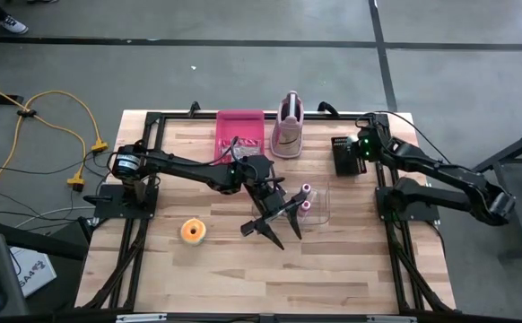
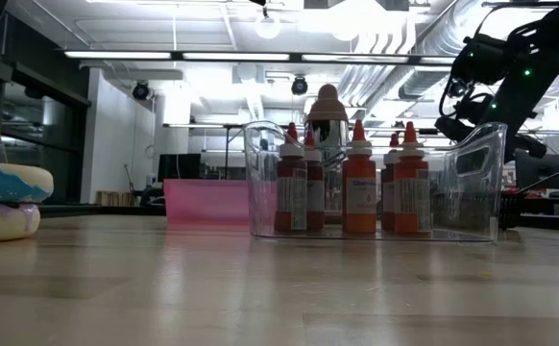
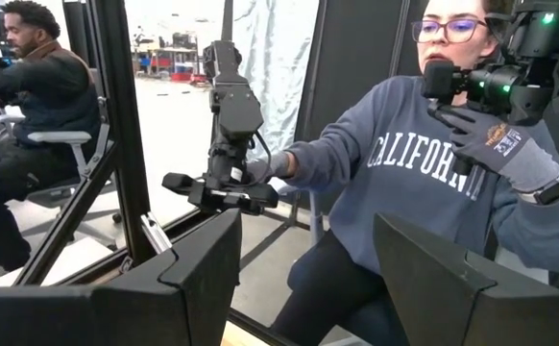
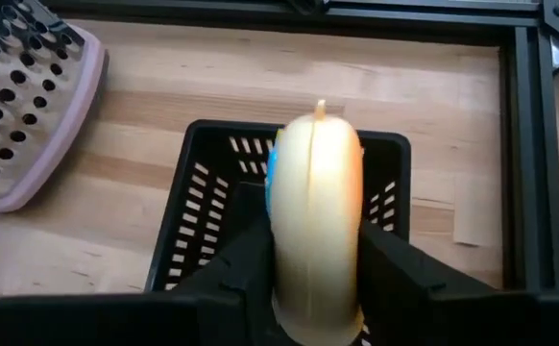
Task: Pick & Place Food Item
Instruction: Put the bottom blue donut into the black bin, then put the blue donut into the black bin
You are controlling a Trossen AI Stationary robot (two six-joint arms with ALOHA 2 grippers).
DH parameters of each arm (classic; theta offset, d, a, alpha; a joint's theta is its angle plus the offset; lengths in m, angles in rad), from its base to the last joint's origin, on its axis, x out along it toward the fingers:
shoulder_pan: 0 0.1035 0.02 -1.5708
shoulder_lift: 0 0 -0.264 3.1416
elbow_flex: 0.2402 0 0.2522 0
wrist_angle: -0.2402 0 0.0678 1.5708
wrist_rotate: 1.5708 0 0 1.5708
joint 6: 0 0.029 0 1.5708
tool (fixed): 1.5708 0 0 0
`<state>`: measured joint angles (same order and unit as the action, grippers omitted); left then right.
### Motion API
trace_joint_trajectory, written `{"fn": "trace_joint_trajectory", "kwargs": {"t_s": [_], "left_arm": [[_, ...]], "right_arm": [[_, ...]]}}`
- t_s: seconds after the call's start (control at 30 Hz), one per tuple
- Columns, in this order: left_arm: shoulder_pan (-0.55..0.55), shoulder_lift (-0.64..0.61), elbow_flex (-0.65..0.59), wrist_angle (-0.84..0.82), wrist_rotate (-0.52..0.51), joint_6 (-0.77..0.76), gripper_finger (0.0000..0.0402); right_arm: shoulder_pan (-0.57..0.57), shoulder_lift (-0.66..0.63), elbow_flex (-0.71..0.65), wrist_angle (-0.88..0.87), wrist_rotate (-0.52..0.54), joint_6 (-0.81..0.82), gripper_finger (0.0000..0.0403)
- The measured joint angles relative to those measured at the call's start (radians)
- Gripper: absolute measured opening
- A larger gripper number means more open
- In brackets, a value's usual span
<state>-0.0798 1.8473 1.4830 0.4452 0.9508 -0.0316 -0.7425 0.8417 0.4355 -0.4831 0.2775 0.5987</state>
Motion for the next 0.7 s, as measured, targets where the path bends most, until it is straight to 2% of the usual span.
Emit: {"fn": "trace_joint_trajectory", "kwargs": {"t_s": [0.3,0.5,0.7], "left_arm": [[0.0,0.0,0.0,-0.004,0.0,-0.003,0.023],[0.0,0.0,0.001,-0.004,0.0,-0.003,0.023],[0.0,0.0,0.001,-0.004,0.0,-0.008,0.023]], "right_arm": [[0.0,0.0,0.0,0.0,0.007,0.0,0.0148],[0.0,0.0,0.0,0.003,0.051,-0.001,0.0158],[0.0,0.0,0.0,0.076,0.064,-0.017,0.0163]]}}
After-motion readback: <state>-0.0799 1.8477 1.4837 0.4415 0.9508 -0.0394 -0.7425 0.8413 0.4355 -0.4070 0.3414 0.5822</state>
